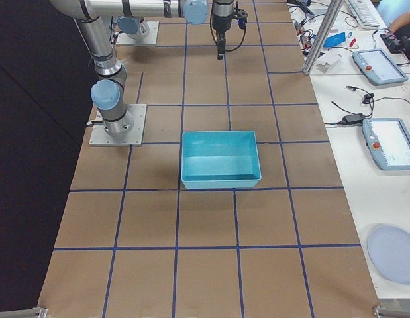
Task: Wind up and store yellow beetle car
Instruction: 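Lower the left gripper down onto the yellow beetle car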
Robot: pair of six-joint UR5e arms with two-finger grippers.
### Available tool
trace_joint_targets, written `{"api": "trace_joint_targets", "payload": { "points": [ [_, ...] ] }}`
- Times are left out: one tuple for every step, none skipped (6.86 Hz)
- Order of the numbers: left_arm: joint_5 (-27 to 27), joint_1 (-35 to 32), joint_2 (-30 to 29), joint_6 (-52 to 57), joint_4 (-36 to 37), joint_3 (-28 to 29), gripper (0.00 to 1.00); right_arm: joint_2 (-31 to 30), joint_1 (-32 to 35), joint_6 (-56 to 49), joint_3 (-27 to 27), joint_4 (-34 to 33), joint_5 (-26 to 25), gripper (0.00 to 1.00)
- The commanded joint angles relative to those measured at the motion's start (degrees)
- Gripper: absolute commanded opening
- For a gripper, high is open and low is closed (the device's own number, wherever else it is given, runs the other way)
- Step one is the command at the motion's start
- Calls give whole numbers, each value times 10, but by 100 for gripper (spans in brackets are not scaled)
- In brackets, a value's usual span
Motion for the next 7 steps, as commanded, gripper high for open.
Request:
{"api": "trace_joint_targets", "payload": {
  "points": [
    [3, 5, -9, 134, 67, -51, 100, 0, 1, 0, -1, 0, 1, 100],
    [3, 7, -10, 170, 91, -72, 100, 0, 1, 0, 0, 1, 0, 100],
    [3, 12, -10, 208, 99, -95, 100, 0, 2, 0, -1, 0, 1, 100],
    [-4, 27, -12, 265, 132, -117, 100, 0, 1, 0, 0, 1, 0, 100],
    [-2, 30, -22, 326, 147, -139, 100, 0, 1, 0, 1, 1, 0, 100],
    [3, 31, -29, 436, 165, -148, 100, 0, 1, 0, 1, 1, 0, 100],
    [4, 31, -40, 492, 177, -149, 100, 0, 2, 1, 1, 1, 0, 100]
  ]
}}
